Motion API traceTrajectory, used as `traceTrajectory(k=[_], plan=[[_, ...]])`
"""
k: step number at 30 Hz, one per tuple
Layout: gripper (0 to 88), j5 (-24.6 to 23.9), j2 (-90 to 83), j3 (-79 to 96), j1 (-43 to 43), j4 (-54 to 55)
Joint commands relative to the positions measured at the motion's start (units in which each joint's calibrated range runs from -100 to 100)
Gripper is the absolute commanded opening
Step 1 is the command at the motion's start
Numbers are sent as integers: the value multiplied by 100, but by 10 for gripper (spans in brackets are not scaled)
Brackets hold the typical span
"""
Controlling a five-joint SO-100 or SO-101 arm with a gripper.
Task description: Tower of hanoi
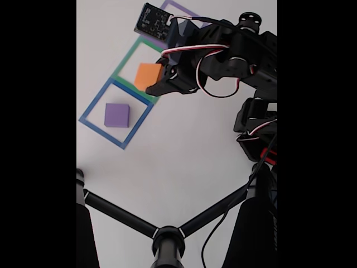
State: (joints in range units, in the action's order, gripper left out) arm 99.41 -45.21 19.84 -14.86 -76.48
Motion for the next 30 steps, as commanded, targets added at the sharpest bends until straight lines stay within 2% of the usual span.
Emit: traceTrajectory(k=[1,9,18,24,30], plan=[[74,59,-199,-1075,-317,-821],[74,59,-174,-1421,-863,-1072],[72,59,-29,-1230,-1275,-667],[71,59,-29,-66,-1180,620],[68,59,-29,1961,-1036,2936]])
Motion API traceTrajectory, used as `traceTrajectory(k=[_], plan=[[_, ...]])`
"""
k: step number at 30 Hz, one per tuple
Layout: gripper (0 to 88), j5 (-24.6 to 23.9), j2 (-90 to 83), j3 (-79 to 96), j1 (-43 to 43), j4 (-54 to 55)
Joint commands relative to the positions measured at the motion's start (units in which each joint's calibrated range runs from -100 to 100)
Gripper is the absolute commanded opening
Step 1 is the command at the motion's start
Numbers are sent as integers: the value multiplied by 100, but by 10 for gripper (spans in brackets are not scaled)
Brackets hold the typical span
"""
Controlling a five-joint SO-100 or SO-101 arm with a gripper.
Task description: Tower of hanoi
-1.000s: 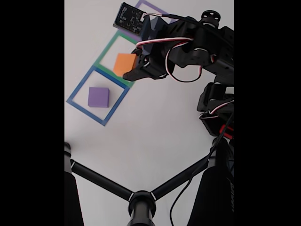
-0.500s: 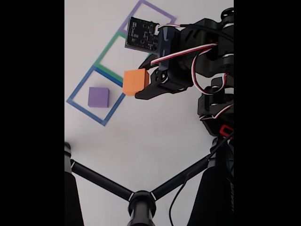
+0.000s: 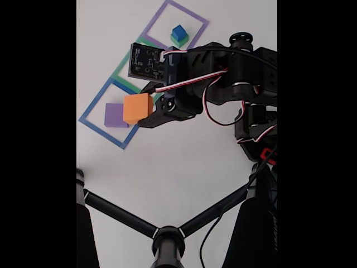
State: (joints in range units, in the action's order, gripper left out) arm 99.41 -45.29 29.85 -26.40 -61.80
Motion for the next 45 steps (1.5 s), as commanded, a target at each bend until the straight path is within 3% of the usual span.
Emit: traceTrajectory(k=[1,10,18,32,45], plan=[[68,59,20,1360,138,2002],[63,59,1215,3260,195,5653],[60,59,2297,3788,253,7540],[60,59,3201,4042,320,8852],[59,59,3871,3860,435,9346]])
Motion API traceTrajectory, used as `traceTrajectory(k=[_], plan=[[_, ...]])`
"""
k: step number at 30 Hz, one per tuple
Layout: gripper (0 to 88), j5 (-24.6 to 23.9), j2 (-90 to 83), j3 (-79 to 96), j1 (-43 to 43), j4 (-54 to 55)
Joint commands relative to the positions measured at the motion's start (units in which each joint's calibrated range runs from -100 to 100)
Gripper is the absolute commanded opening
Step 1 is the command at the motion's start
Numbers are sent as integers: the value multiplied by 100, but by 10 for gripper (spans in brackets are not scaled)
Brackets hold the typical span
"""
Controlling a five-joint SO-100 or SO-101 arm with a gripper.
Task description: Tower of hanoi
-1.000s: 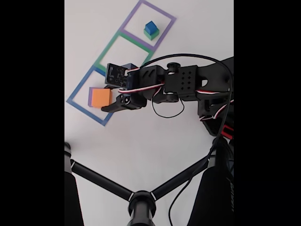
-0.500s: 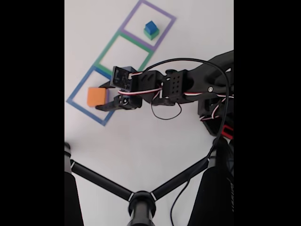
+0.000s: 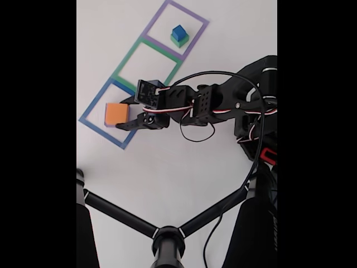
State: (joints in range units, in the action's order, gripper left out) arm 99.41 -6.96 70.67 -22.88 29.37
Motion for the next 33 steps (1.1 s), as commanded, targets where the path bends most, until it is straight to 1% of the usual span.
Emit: traceTrajectory(k=[1,21,33], plan=[[59,59,79,-258,93,245],[59,59,701,-894,-3,245],[55,59,749,-867,-13,269]])
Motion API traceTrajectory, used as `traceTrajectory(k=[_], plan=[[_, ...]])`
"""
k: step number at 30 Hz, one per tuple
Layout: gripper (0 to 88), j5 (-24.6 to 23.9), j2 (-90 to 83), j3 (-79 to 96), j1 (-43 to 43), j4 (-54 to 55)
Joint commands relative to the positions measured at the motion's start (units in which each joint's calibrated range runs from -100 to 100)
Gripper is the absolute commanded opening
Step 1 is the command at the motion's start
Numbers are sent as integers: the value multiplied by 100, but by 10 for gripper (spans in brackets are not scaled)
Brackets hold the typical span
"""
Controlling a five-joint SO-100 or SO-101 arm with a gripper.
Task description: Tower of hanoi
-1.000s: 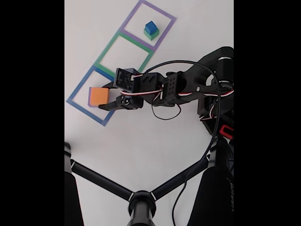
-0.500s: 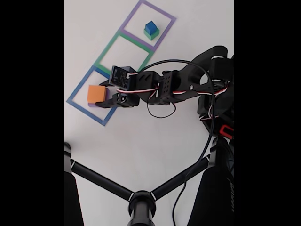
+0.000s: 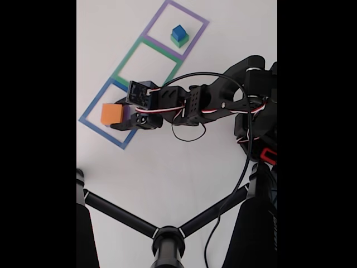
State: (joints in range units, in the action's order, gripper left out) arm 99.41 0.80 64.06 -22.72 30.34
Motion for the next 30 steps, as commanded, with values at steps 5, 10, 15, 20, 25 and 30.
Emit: traceTrajectory(k=[5,10,15,20,25,30], plan=[[55,59,-28,-187,0,173],[55,59,-28,-124,-39,246],[55,59,-20,-87,-29,262],[55,59,21,-60,-10,319],[55,59,29,-15,0,367],[56,59,29,40,28,424]])
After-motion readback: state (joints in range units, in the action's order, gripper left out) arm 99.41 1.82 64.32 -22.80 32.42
